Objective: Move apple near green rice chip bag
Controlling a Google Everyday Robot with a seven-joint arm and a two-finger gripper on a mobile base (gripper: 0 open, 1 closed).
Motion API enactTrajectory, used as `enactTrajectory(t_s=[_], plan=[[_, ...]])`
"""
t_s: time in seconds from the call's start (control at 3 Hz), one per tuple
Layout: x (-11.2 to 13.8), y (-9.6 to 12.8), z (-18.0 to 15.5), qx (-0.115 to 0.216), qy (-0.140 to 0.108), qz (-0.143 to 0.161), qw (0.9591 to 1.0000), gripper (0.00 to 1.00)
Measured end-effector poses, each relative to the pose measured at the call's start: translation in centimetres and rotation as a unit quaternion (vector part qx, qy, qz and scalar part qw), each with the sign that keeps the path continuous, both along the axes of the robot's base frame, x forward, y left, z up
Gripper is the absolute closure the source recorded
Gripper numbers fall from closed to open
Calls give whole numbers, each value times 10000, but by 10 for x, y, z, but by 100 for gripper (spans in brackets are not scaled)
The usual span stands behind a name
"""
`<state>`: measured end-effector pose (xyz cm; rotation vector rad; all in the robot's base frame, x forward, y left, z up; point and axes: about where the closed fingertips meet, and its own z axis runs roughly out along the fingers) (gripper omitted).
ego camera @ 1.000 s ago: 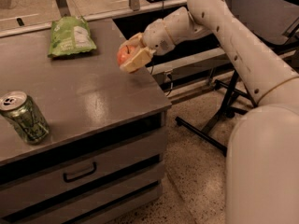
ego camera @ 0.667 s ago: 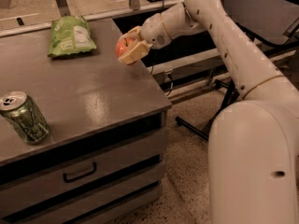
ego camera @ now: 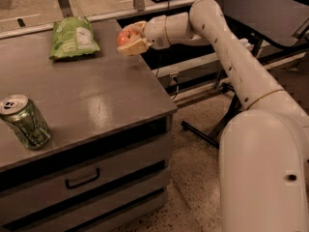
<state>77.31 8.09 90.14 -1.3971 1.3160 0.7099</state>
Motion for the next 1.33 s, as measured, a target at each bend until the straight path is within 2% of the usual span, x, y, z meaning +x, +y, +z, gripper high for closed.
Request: enactTrajectory(t_s=[0.33, 0.67, 1.0, 1.33], plan=[[19, 4, 9, 194, -141, -352, 9991, 100], [19, 4, 9, 191, -140, -353, 9991, 100], [27, 17, 11, 467, -22, -322, 9984, 100], [43, 44, 24, 820, 303, -372, 9955, 100]])
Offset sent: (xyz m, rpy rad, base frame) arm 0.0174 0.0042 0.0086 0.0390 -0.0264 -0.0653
